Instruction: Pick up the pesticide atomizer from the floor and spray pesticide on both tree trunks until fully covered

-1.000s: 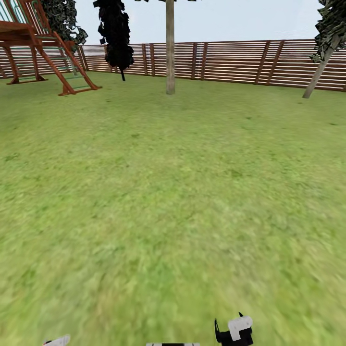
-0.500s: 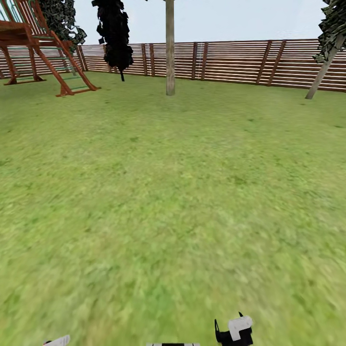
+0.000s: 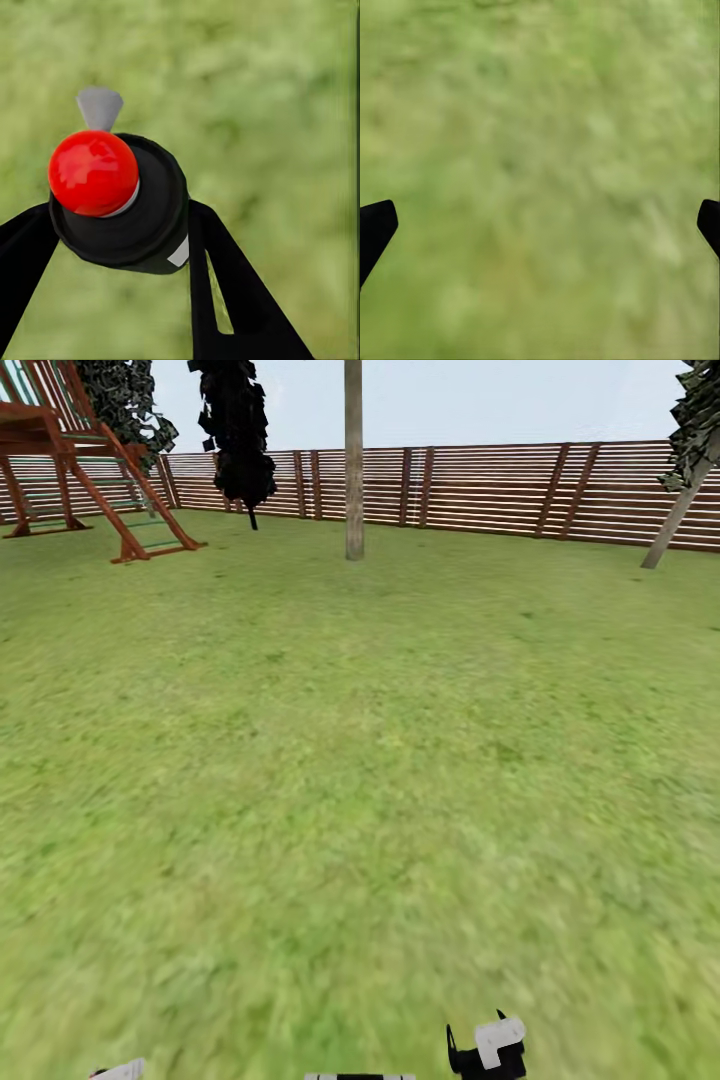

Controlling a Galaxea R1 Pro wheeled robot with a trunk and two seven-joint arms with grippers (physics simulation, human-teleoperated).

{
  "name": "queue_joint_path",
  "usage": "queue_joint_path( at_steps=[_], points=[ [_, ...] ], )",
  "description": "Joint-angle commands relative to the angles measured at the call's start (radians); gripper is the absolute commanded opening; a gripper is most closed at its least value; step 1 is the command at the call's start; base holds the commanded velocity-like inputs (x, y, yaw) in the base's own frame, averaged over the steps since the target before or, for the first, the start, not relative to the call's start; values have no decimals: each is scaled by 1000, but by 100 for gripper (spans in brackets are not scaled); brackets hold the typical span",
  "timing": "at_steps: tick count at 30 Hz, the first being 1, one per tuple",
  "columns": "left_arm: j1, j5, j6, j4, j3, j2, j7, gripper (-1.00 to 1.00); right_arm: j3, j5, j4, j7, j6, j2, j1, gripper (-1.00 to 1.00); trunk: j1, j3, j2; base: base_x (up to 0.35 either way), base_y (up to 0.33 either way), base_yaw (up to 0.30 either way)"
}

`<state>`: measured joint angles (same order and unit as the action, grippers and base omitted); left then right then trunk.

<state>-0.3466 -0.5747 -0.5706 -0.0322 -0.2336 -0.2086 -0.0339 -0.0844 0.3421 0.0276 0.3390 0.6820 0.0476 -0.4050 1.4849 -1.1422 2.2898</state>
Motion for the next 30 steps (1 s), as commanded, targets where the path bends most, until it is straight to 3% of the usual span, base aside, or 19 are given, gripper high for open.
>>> queue_joint_path(
  at_steps=[1,30],
  points=[
    [0,0,0,0,0,0,0,-100,0,0,0,0,0,0,0,100,0,0,0,344,0,0],
    [0,-1,1,0,0,-1,-1,-100,0,0,0,0,0,0,0,100,0,0,0,344,0,0]
  ],
)
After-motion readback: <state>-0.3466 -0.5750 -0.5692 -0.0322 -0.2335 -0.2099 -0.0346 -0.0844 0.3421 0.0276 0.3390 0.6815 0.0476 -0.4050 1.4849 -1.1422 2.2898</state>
